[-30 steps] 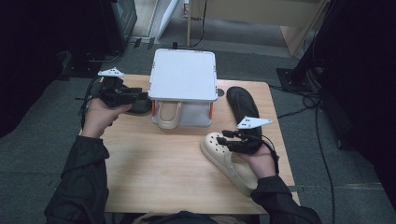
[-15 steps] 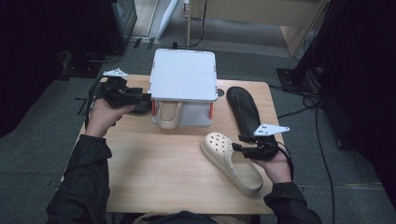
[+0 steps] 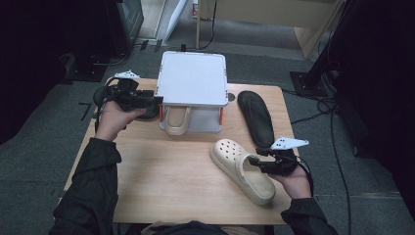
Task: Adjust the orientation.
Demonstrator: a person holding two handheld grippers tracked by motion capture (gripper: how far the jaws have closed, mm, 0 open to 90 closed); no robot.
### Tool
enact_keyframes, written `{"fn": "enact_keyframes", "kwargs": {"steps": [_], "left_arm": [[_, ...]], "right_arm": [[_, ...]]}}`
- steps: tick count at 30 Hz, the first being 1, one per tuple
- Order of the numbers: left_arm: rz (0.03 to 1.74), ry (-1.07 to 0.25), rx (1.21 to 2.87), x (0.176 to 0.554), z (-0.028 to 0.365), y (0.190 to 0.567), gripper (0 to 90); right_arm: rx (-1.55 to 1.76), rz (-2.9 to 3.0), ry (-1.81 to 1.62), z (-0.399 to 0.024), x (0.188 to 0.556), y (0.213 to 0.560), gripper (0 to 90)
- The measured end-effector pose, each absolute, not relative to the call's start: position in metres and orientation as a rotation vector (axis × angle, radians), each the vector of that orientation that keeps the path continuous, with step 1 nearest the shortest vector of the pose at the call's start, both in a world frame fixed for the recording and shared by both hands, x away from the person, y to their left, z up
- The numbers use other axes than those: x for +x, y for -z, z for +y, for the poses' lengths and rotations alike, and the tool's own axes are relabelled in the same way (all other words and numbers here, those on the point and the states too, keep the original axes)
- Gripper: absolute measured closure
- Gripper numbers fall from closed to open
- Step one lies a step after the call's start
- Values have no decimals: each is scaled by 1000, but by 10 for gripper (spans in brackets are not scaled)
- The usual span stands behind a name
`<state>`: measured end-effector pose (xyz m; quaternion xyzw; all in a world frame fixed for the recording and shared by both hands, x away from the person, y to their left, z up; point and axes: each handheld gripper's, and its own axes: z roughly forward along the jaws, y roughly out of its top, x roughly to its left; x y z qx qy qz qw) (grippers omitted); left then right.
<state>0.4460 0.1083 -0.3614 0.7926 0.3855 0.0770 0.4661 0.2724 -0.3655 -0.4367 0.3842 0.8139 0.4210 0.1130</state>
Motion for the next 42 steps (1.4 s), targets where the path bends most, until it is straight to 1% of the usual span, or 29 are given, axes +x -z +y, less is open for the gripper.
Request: {"fn": "enact_keyframes", "kwargs": {"steps": [5, 12, 15, 19, 23, 25, 33, 42], "left_arm": [[943, -195, 1951, 448, 105, 363, 420], [952, -194, 1946, 450, 105, 364, 421], [956, -188, 1941, 450, 105, 365, 422], [960, -191, 1945, 451, 105, 365, 423], [962, -194, 1944, 451, 104, 365, 422], [961, -194, 1944, 451, 105, 365, 422], [962, -194, 1948, 451, 105, 366, 422], [962, -185, 1941, 452, 106, 368, 421]], "right_arm": [[1140, 2438, -1158, -364, 276, 449, 482], [1123, 2478, -1117, -354, 292, 465, 516], [1140, 2448, -1122, -352, 297, 466, 584], [1116, 2439, -1102, -350, 296, 465, 631], [1117, 2407, -1053, -349, 294, 459, 700], [1144, 2395, -1086, -349, 295, 456, 738], [1142, 2360, -1114, -330, 299, 444, 750], [1131, 2347, -1094, -302, 321, 441, 748]]}}
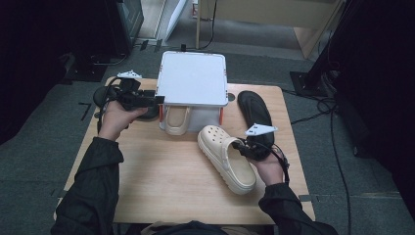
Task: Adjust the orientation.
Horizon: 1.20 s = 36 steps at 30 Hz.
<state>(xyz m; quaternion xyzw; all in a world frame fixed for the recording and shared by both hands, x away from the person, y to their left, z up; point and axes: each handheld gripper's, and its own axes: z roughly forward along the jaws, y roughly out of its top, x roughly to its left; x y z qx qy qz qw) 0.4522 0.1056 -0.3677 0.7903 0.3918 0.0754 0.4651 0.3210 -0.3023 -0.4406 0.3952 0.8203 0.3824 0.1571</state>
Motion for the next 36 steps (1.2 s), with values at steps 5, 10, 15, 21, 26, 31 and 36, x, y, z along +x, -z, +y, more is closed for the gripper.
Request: {"fn": "enact_keyframes", "kwargs": {"steps": [5, 10, 15, 21, 26, 31, 36], "left_arm": [[961, -182, 1939, 452, 106, 368, 419], [959, -183, 1941, 452, 106, 368, 416], [958, -184, 1940, 452, 106, 368, 413], [956, -182, 1940, 453, 106, 369, 411], [954, -186, 1945, 452, 106, 369, 403], [958, -183, 1945, 452, 106, 369, 404], [956, -183, 1946, 452, 107, 370, 405]], "right_arm": [[1146, 2319, -1085, -291, 336, 441, 745], [1182, 2285, -1078, -283, 348, 443, 741], [1200, 2252, -1063, -276, 357, 442, 736], [1178, 2248, -1046, -268, 359, 445, 715], [1177, 2255, -1016, -262, 355, 448, 693], [1176, 2254, -1031, -261, 354, 451, 668], [1177, 2275, -1083, -266, 351, 448, 585]]}}
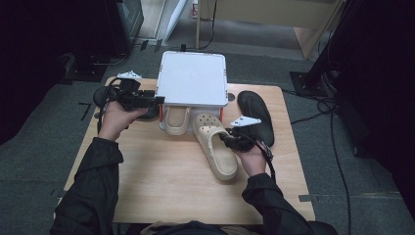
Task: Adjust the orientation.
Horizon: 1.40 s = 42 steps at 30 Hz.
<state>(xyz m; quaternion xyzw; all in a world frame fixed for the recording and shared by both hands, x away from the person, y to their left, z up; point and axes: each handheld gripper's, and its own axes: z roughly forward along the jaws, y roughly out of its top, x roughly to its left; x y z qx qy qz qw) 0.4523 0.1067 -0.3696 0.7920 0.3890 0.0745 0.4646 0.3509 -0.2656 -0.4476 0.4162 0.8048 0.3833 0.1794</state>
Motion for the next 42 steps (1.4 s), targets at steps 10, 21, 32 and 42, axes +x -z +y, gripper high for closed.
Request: {"fn": "enact_keyframes", "kwargs": {"steps": [10, 21, 32, 42], "left_arm": [[955, -177, 1943, 452, 107, 370, 407], [952, -178, 1941, 452, 107, 371, 406], [947, -170, 1941, 453, 108, 371, 402], [945, -173, 1943, 453, 108, 371, 399]], "right_arm": [[1157, 2323, -1181, -294, 320, 437, 596], [1131, 2355, -1161, -316, 289, 454, 733], [1132, 2407, -1083, -324, 276, 466, 753], [1144, 2483, -1026, -326, 267, 476, 761]]}}
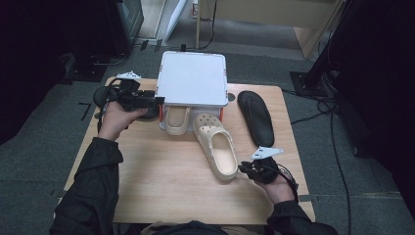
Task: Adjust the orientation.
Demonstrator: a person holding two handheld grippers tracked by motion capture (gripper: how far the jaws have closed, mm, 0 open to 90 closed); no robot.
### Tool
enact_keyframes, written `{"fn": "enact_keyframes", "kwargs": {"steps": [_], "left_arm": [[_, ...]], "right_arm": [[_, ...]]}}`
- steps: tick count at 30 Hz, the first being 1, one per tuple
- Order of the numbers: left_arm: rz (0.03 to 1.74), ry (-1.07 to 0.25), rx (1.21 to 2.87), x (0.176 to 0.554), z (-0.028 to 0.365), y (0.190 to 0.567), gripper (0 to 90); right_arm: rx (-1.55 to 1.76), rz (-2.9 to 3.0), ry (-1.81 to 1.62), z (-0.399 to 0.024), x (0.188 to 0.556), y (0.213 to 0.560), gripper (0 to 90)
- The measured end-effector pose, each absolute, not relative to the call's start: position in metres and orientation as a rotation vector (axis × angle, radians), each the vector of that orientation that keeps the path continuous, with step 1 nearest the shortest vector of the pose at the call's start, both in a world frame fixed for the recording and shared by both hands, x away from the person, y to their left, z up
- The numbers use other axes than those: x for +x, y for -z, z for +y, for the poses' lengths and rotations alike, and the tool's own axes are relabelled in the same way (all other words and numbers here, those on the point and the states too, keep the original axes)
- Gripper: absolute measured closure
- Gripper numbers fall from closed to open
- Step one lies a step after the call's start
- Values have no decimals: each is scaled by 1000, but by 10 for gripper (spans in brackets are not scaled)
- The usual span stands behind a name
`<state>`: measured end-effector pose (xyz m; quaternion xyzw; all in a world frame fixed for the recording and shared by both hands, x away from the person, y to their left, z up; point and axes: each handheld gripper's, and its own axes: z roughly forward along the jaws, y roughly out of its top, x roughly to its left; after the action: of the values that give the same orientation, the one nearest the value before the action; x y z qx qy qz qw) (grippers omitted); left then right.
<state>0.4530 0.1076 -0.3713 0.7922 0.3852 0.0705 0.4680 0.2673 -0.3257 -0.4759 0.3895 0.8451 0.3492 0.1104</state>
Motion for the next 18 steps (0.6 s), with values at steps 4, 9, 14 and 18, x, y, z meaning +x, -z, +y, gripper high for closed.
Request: {"fn": "enact_keyframes", "kwargs": {"steps": [4, 9, 14, 18], "left_arm": [[942, -176, 1947, 453, 107, 371, 398], [944, -174, 1946, 453, 107, 371, 395], [944, -175, 1946, 453, 107, 372, 393], [942, -174, 1947, 453, 107, 372, 389]], "right_arm": [[1157, 2506, -1022, -327, 266, 478, 766], [1165, 2537, -1017, -323, 261, 480, 771], [1169, 2555, -1050, -318, 259, 482, 771], [1143, 2572, -1071, -310, 258, 483, 771]]}}
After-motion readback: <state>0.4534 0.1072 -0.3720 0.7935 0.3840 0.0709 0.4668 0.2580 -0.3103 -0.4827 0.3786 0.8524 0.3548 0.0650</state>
